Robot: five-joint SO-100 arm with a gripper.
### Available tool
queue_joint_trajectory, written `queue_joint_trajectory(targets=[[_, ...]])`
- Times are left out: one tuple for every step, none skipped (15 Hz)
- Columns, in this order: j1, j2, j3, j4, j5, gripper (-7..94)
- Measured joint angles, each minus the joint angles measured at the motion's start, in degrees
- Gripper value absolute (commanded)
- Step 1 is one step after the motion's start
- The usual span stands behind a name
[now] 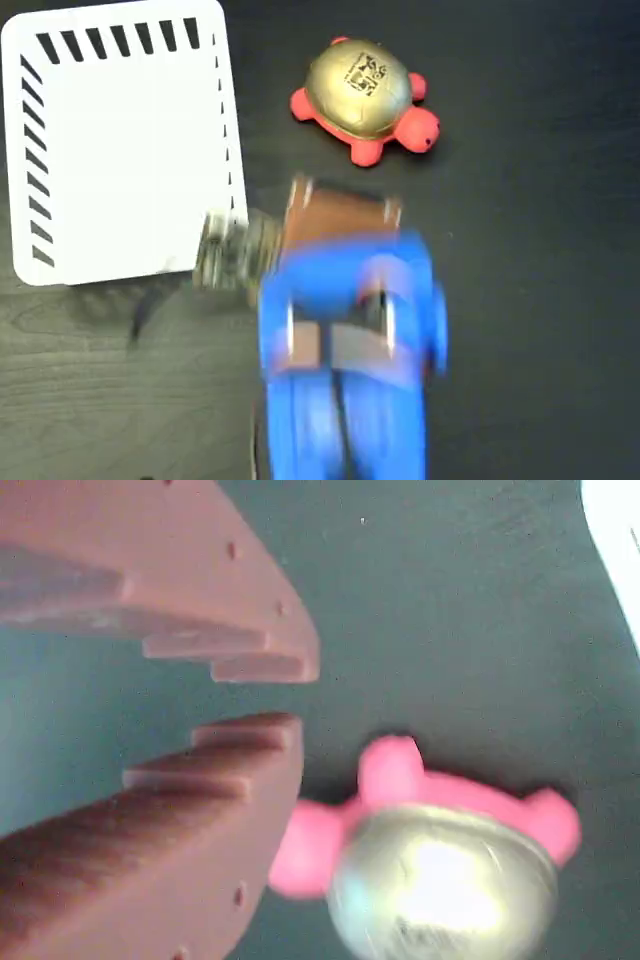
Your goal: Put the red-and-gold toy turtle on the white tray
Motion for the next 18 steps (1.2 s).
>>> queue_joint_trajectory(targets=[[0.97, -6.94, -6.50, 2.29, 1.85, 0], [1.93, -14.06, -13.62, 5.01, 3.34, 0], [2.02, -20.74, -19.95, 7.73, 5.10, 0], [1.67, -27.33, -26.89, 10.81, 6.94, 0], [1.58, -34.80, -35.07, 14.06, 8.61, 0], [1.67, -40.69, -41.66, 16.52, 10.02, 0], [1.85, -46.14, -48.16, 18.72, 11.25, 0], [1.85, -50.80, -54.32, 19.78, 12.39, 0], [1.85, -54.05, -58.71, 21.09, 13.01, 4], [1.76, -56.07, -61.52, 21.53, 13.71, 19], [1.76, -57.13, -63.28, 22.59, 14.24, 28], [1.76, -57.74, -64.69, 23.29, 14.33, 31], [1.76, -58.54, -66.01, 23.47, 14.33, 36], [1.85, -59.68, -66.88, 23.91, 14.85, 44], [1.85, -60.47, -67.24, 24.26, 15.21, 48], [1.85, -61.61, -68.29, 24.79, 15.03, 52], [1.76, -62.67, -69.17, 25.31, 15.12, 61], [1.76, -63.81, -70.31, 25.93, 15.12, 73]])
